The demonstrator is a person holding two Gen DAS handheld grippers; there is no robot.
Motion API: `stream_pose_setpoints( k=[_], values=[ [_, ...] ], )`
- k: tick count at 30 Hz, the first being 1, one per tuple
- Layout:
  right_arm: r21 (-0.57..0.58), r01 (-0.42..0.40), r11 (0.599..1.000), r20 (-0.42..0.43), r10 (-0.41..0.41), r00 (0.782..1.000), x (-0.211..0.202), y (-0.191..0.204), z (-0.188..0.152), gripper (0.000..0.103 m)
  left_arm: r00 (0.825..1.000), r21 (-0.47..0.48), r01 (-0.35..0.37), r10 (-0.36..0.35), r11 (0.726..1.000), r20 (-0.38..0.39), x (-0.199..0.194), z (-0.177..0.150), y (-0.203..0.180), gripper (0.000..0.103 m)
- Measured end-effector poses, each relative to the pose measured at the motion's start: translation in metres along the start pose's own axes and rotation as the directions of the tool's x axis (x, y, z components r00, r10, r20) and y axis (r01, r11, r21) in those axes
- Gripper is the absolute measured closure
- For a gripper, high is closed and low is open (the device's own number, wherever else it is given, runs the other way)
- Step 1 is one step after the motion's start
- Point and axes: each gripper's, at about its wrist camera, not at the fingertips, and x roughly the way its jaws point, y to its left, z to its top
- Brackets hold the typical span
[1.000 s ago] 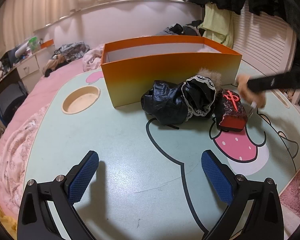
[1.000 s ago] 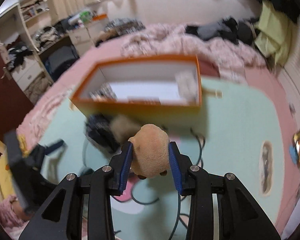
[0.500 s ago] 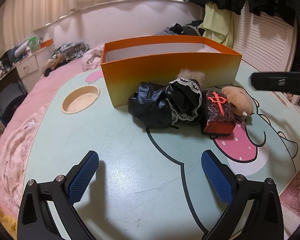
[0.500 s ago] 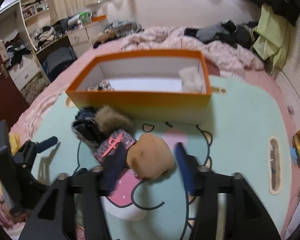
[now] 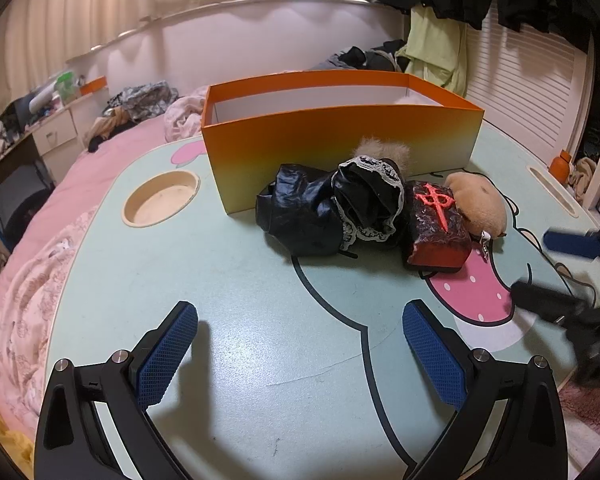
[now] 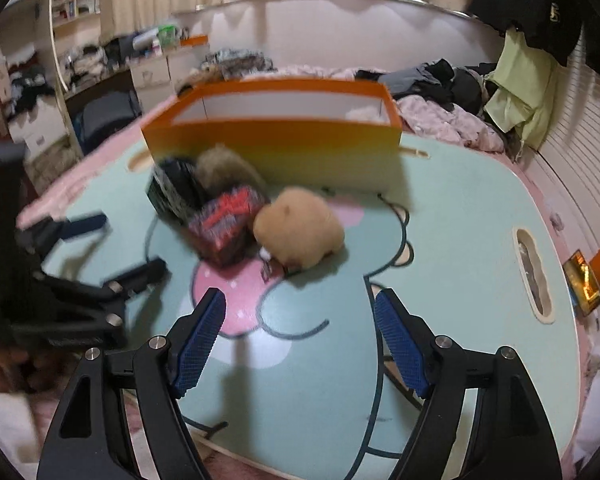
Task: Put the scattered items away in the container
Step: 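Grasp the tan plush ball in the box with the right gripper and set it beside the red box, then grasp the white fluffy pompom in the box with the left gripper and lower it onto the table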
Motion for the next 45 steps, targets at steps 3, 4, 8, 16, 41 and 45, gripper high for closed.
stream_pose_setpoints(
  k=[3, 4, 8, 16, 41, 45],
  values=[
    [0.002, 0.026, 1.000, -0.027, -0.025, 0.999, 0.009, 0.001, -0.005, 0.010, 1.000, 0.001, -0.001, 0.001, 1.000, 0.002, 0.000, 0.000, 0.000, 0.001],
    [0.001, 0.027, 1.000, -0.038, -0.027, 0.999, 0.011, 0.000, -0.005, 0.000, 1.000, 0.000, 0.000, 0.000, 1.000, 0.001, 0.000, 0.000, 0.000, 0.000],
    [-0.007, 0.019, 1.000, -0.037, -0.019, 0.999, 0.011, -0.002, -0.005, 0.000, 1.000, 0.000, -0.001, 0.001, 1.000, 0.001, -0.001, 0.000, 0.001, 0.001],
    [-0.009, 0.016, 1.000, -0.033, -0.016, 0.999, 0.010, -0.001, -0.005, 0.000, 1.000, -0.004, 0.017, -0.017, 1.000, -0.014, 0.002, 0.000, -0.002, 0.001],
    [-0.006, -0.001, 1.000, -0.018, 0.000, 1.000, 0.009, -0.004, -0.010, 0.000, 0.928, -0.096, 0.267, -0.283, 0.959, -0.244, 0.078, 0.199, -0.065, 0.035],
    [-0.008, -0.002, 1.000, -0.015, 0.002, 1.000, 0.009, -0.003, -0.009, 0.000, 0.917, -0.141, 0.241, -0.272, 0.960, -0.291, 0.111, 0.204, -0.072, 0.039]
  ],
)
